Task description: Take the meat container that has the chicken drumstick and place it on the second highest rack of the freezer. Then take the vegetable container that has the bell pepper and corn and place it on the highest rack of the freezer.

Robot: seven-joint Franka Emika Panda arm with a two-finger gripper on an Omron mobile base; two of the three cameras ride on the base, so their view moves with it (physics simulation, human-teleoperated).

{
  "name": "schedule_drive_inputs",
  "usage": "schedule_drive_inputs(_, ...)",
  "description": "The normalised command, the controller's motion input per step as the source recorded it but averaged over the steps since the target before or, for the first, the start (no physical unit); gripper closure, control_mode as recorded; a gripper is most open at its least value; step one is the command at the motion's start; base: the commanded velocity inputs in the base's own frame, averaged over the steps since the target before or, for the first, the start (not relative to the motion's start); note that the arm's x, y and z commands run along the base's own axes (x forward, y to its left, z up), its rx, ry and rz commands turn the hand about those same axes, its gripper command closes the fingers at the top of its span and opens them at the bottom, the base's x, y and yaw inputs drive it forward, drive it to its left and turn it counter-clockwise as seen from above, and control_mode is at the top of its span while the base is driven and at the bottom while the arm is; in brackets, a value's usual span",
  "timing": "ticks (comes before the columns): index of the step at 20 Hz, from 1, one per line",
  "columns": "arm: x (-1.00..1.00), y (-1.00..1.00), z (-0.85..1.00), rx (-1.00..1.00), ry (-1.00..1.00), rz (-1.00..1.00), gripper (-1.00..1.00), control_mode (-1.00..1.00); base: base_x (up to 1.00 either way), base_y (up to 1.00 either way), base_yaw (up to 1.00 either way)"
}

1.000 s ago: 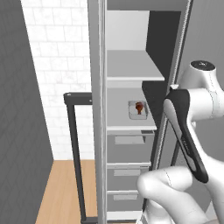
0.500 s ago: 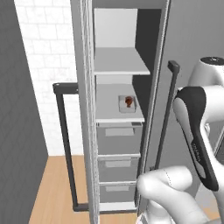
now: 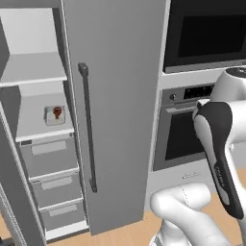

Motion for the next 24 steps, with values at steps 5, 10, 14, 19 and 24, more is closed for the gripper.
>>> schedule_drive_inputs(5,0.0,0.0,0.0,0.0,0.0,0.0,-1.0,1.0,0.38,-1.0,-0.09)
schedule_drive_inputs(10,0.0,0.0,0.0,0.0,0.0,0.0,-1.0,1.0,0.46,-1.0,0.0)
schedule_drive_inputs(14,0.0,0.0,0.0,0.0,0.0,0.0,-1.0,1.0,0.49,-1.0,0.01)
schedule_drive_inputs(19,0.0,0.0,0.0,0.0,0.0,0.0,-1.0,1.0,0.56,-1.0,0.02)
schedule_drive_inputs(24,0.0,0.0,0.0,0.0,0.0,0.0,-1.0,1.0,0.58,-1.0,0.07)
